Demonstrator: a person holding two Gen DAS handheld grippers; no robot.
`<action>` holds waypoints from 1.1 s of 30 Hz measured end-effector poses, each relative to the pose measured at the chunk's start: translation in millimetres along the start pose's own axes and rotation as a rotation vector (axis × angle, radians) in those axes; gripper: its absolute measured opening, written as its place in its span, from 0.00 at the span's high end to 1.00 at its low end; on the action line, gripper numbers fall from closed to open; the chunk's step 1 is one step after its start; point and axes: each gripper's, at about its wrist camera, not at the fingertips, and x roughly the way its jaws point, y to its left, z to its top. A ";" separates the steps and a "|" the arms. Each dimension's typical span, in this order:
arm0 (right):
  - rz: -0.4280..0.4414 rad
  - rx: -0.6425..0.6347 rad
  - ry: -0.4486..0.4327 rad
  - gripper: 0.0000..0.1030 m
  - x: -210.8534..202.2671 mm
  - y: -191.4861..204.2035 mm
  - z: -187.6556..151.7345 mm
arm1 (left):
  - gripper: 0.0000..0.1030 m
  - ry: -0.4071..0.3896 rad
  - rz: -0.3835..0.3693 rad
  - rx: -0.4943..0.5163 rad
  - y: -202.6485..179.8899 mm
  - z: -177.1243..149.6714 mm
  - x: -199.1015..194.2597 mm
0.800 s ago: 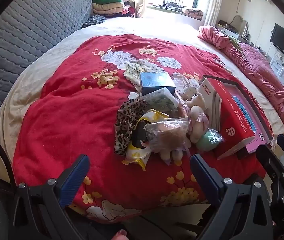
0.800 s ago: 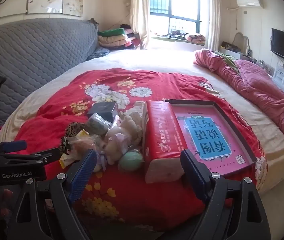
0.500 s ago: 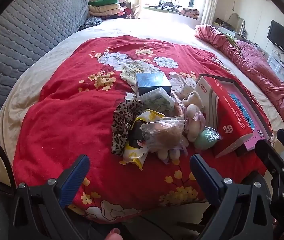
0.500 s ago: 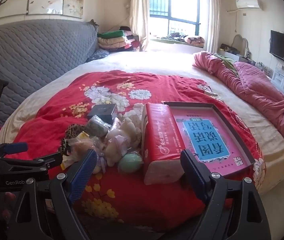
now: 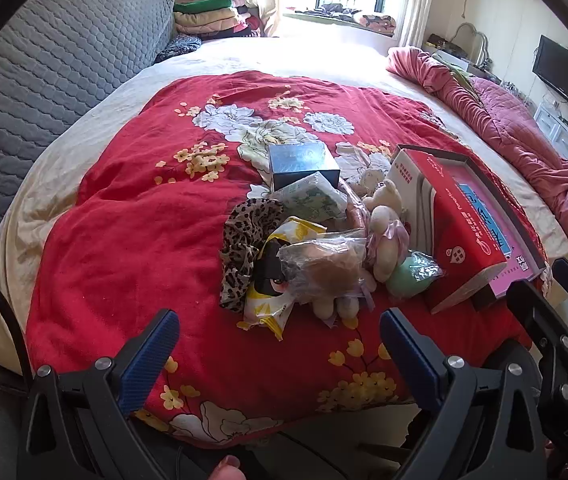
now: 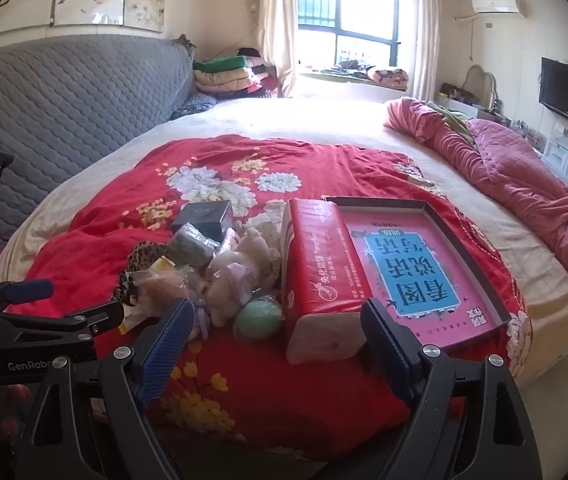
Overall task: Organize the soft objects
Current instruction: 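Move both tools toward the pile of soft items on the quilt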
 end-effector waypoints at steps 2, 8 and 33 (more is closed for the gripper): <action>0.000 -0.002 0.001 0.16 0.4 -0.9 -0.2 | 0.02 0.003 -0.002 0.004 -0.5 0.0 0.3; -0.003 -0.002 -0.003 0.16 -0.1 -0.1 -0.2 | 0.02 0.007 -0.002 0.007 -0.8 -0.6 0.8; -0.013 0.004 0.006 0.16 2.3 -3.5 -1.1 | 0.02 0.016 -0.013 0.012 -2.8 -3.4 4.9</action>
